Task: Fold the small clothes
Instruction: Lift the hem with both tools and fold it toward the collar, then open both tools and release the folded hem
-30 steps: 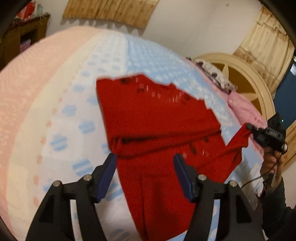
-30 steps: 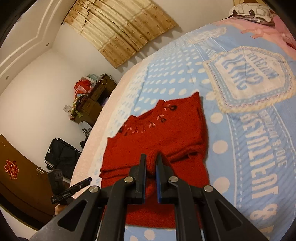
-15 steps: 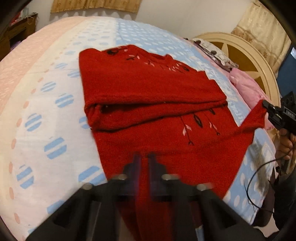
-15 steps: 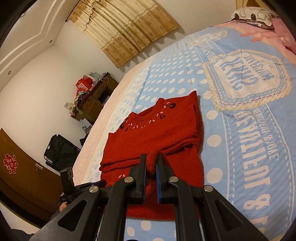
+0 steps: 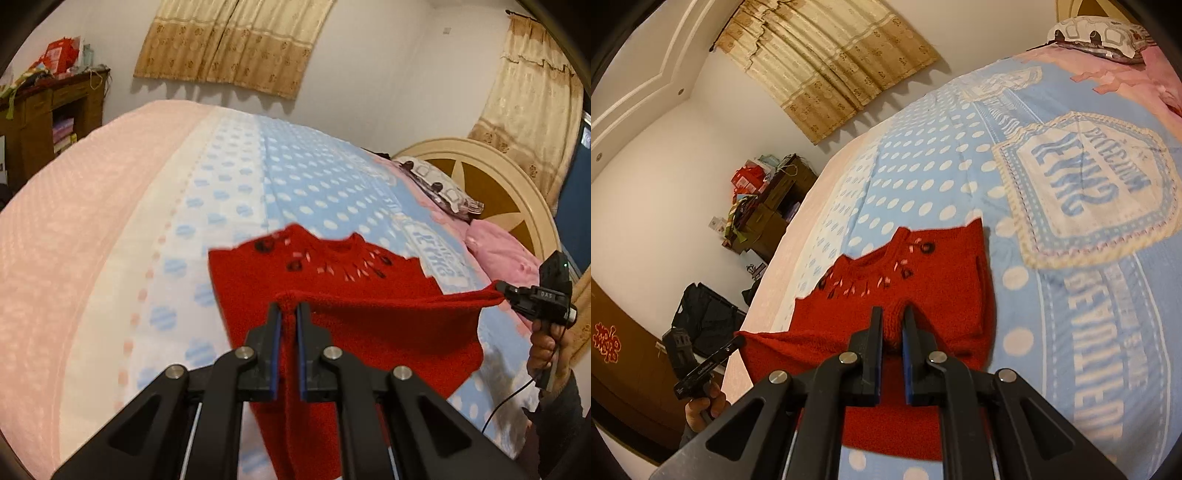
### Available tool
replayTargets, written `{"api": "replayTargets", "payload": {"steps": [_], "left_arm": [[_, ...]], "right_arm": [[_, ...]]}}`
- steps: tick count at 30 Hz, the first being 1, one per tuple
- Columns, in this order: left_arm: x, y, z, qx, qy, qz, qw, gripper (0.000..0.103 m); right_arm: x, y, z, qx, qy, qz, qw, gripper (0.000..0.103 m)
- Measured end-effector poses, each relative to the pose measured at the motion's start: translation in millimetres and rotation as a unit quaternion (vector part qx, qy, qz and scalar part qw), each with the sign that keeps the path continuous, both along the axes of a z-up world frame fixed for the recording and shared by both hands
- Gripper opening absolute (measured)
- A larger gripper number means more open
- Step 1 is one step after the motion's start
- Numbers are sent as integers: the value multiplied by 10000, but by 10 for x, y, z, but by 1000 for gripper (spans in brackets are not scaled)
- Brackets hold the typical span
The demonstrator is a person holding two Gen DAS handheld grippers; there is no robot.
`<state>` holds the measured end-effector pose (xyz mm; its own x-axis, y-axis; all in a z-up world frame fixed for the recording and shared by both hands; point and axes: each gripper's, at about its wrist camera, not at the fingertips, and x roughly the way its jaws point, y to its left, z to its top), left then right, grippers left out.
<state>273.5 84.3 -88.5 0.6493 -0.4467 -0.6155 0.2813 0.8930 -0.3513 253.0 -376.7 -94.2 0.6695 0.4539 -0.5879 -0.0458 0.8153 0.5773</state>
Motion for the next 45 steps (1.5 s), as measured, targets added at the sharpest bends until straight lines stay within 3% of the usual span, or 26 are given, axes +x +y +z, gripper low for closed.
{"api": "replayTargets", "payload": {"steps": [14, 23, 30, 33, 35, 36, 37, 38, 40, 45], "left_arm": [[858, 36, -207, -200, 265, 464, 9984, 7], [1284, -54, -615, 30, 608, 567, 9965, 7], [1363, -79, -797, 119, 695, 590, 9958, 8], [1368, -68, -822, 211, 776, 627, 9948, 15], [1342, -23, -787, 147, 740, 677, 9948, 17], [1308, 5, -744, 161, 705, 720, 9948, 19], [1283, 27, -710, 234, 660, 800, 9943, 24], [1250, 52, -679, 259, 609, 837, 9943, 28], [1133, 119, -607, 275, 460, 923, 9943, 48], [831, 112, -552, 435, 355, 881, 9945, 53]], "right_arm": [[985, 6, -71, -81, 212, -162, 9996, 8], [1560, -14, -624, -65, 762, -292, 9966, 8], [1805, 53, -899, -564, 997, -319, 9929, 8], [1875, 46, -970, -631, 1143, -291, 9910, 9], [1860, -17, -940, -530, 1023, -396, 9926, 14], [1834, -40, -907, -527, 930, -484, 9931, 32], [1779, -92, -841, -506, 746, -604, 9941, 63], [1744, -133, -801, -416, 639, -634, 9951, 73], [1660, -206, -730, -275, 504, -695, 9959, 75], [1372, -35, -602, -793, 430, -382, 9952, 75]]}}
